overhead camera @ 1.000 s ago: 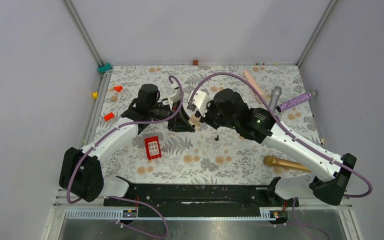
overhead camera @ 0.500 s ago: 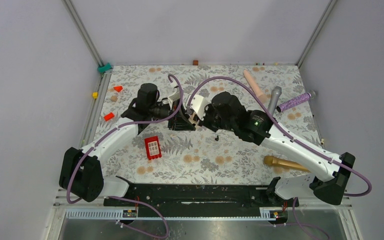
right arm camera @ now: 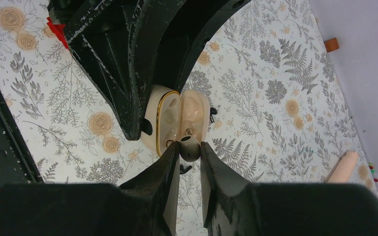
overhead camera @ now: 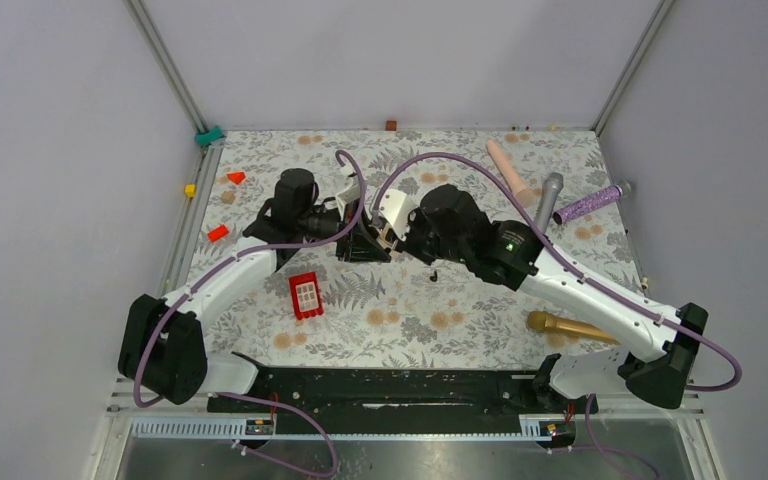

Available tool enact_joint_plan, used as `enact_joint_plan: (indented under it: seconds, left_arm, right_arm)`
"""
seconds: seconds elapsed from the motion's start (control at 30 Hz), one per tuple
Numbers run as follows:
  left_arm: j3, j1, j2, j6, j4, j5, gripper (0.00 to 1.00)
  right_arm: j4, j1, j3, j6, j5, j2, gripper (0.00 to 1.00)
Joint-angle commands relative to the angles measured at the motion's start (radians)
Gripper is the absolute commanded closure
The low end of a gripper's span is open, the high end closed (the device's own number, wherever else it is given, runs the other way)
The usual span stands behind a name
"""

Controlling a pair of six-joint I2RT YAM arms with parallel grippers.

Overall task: Insert the wireless bluetooth earbuds into the charging case
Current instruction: Insert the right earbud into the right side groove of the charging case.

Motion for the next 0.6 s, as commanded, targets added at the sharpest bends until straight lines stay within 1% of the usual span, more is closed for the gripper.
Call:
enact_joint_plan:
  seconds: [0.0, 0.4, 0.57]
  left_arm:
    - [-0.012, 0.008, -0.040, -0.020, 0.085, 0.009, 1.00]
    - [-0.035, 0.008, -0.057, -0.024, 0.122, 0.038, 1.00]
    - [-0.056, 0.008, -0.073, -0.048, 0.174, 0.045, 1.00]
  right_arm:
    - [0.025, 0.009, 0.010, 0.032, 0.002, 0.015, 0.84]
    - [0.025, 0.010, 0.016, 0.041, -0.002, 0.028, 0.79]
    - [0.023, 0.010, 0.020, 0.052, -0.010, 0.028, 0.77]
